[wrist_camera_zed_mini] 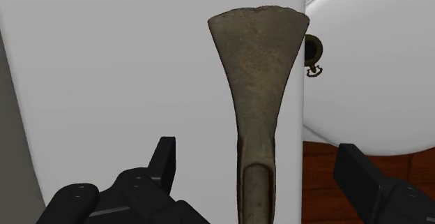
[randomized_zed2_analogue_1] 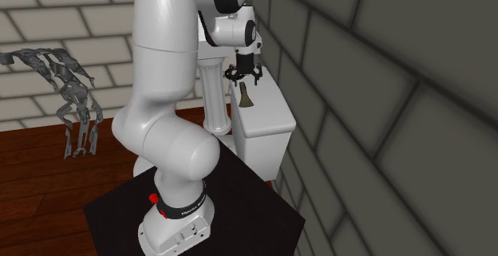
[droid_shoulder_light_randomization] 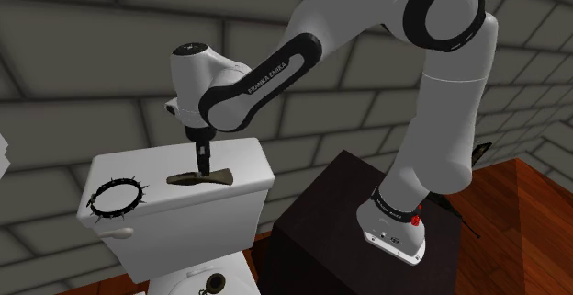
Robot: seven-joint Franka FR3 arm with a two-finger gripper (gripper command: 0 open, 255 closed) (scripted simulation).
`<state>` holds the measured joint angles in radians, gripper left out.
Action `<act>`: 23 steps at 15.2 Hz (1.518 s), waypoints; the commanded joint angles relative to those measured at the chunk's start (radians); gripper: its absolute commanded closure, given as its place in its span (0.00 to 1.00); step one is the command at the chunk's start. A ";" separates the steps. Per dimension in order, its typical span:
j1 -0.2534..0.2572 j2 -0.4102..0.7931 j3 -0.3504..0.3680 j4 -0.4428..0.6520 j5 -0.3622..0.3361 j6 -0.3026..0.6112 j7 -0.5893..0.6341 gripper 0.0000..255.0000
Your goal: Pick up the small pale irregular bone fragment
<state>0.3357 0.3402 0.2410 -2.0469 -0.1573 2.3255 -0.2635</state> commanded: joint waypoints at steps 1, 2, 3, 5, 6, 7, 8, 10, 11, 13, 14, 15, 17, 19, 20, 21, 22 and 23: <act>0.022 0.057 0.004 0.041 -0.030 0.016 -0.004 0.00; 0.024 0.067 0.002 0.039 -0.034 0.027 -0.001 0.00; 0.026 0.076 -0.001 0.038 -0.038 0.037 0.002 0.00; 0.029 0.096 -0.005 0.037 -0.046 0.057 0.008 0.00; 0.030 0.106 -0.007 0.037 -0.050 0.067 0.011 0.00; 0.032 0.116 -0.010 0.037 -0.054 0.077 0.014 0.00; 0.034 0.126 -0.012 0.037 -0.058 0.087 0.017 0.00; 0.035 0.132 -0.014 0.037 -0.060 0.093 0.018 0.00; 0.035 0.132 -0.014 0.038 -0.060 0.092 0.018 1.00; 0.035 0.133 -0.014 0.038 -0.060 0.092 0.019 1.00; 0.035 0.133 -0.014 0.038 -0.060 0.092 0.019 1.00; 0.035 0.133 -0.014 0.038 -0.060 0.092 0.019 1.00; 0.035 0.132 -0.014 0.038 -0.060 0.092 0.019 1.00; 0.036 0.133 -0.014 0.039 -0.060 0.092 0.019 1.00; 0.035 0.132 -0.014 0.037 -0.060 0.093 0.018 1.00; 0.033 0.122 -0.011 0.037 -0.056 0.083 0.015 1.00; 0.031 0.111 -0.009 0.036 -0.052 0.073 0.013 1.00; 0.030 0.101 -0.006 0.037 -0.048 0.063 0.010 1.00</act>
<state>0.3669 0.4507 0.2324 -2.0104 -0.2090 2.3980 -0.2512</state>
